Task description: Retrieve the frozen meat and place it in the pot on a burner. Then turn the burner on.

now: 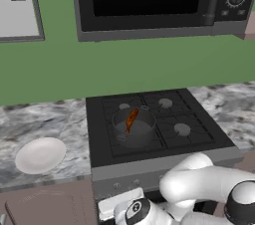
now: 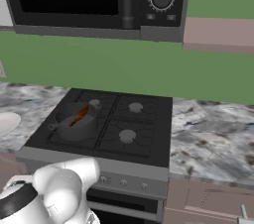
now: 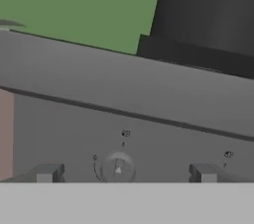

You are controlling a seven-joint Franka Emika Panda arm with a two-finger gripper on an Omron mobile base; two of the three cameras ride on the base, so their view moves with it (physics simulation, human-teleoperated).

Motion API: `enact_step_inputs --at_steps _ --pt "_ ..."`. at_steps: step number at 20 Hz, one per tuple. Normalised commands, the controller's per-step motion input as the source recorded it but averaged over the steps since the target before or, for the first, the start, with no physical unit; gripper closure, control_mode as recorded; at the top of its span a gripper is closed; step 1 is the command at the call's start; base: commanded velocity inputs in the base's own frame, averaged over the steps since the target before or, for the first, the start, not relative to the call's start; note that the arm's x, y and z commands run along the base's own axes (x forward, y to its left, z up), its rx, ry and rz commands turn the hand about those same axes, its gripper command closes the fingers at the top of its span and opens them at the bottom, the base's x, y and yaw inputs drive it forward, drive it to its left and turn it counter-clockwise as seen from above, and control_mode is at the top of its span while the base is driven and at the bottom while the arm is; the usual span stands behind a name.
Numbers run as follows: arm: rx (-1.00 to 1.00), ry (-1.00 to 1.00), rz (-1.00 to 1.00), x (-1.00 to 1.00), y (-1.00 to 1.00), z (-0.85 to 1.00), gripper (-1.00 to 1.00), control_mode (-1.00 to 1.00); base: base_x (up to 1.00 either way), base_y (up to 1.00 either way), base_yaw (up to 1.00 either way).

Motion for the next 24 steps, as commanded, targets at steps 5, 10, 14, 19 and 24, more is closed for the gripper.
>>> enact_step_inputs --at_steps 5,10,14,19,24 --pt "0.00 0.00 0.00 0.30 -0.01 0.00 -1.00 -1.00 0.00 0.00 0.00" --pt "0.00 0.00 0.00 0.19 0.00 -0.08 -1.00 -1.00 0.00 0.00 0.00" --pt "0.00 -0.01 0.00 0.01 0.00 -0.30 -1.00 -1.00 0.00 0.00 0.00" --pt "0.00 -0.05 0.00 0.00 0.00 -0.32 -1.00 -1.00 0.00 0.00 0.00" --pt "0.00 0.00 0.00 0.00 0.00 -0.01 -1.00 -1.00 0.00 0.00 0.00"
